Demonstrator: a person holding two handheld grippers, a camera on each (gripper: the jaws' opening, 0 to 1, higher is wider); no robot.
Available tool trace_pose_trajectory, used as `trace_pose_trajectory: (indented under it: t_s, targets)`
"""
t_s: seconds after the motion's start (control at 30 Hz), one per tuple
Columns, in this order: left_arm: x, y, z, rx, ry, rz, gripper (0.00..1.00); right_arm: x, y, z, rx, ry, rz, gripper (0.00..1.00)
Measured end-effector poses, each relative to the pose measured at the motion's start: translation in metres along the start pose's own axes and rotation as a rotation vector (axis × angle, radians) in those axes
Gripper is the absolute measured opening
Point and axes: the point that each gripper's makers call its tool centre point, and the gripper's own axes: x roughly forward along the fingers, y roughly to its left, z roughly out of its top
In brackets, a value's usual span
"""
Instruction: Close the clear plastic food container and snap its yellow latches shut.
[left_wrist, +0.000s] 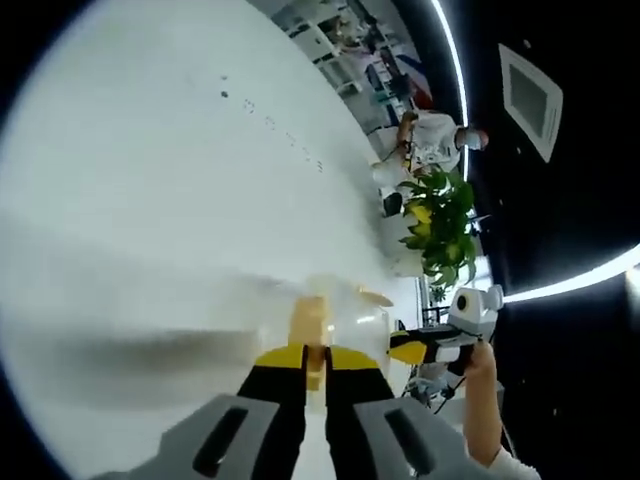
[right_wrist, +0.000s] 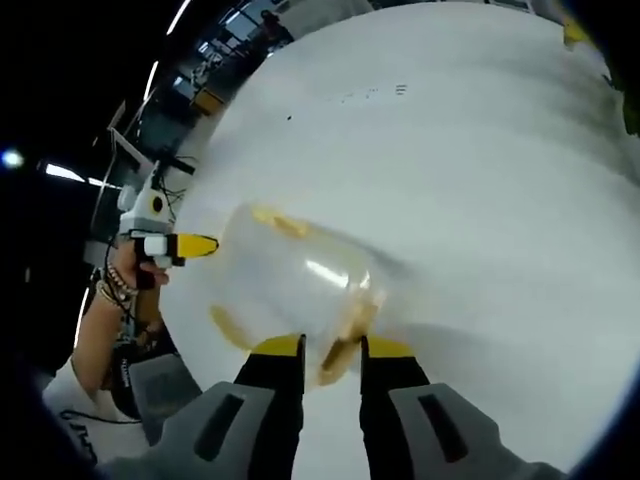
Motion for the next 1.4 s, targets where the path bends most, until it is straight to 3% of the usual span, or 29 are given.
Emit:
trace_pose_trajectory:
  t_s: [0.23,0.27,0.3,0.5,0.87,1.1,1.27,1.4]
  targets:
    - [0.0,0.0,-0.003,-0.021,0.003,-0.012,0.0,0.0,0.001,-0.001,0.013,0.002,0.009,0.16]
    - [0.0,0.0,-0.004,-0.034,0.004,-0.02,0.0,0.003,0.014,-0.004,0.014,0.013,0.09,0.15]
    - [-0.003,-0.001,-0.008,-0.076,0.01,-0.024,0.0,0.004,0.004,-0.004,0.045,-0.003,0.037,0.15]
    - [-0.008,-0.003,-0.008,-0.03,0.021,-0.019,0.0,0.005,0.007,-0.007,0.025,-0.008,0.052,0.15]
    - [-0.007,0.004,0.001,-0.102,0.013,-0.053,0.0,0.001,0.0,-0.007,0.014,0.021,0.047,0.16]
    - [-0.003,-0.002,-0.004,-0.09,0.002,-0.049,0.0,-0.003,-0.003,-0.006,0.022,0.014,0.045,0.17]
    - [-0.009,0.003,-0.008,-0.086,0.047,-0.027,0.0,-0.001,0.0,-0.004,0.007,0.003,0.047,0.17]
    - [-0.016,0.008,-0.011,-0.085,0.045,-0.018,0.0,0.002,0.008,-0.008,-0.018,0.012,0.037,0.18]
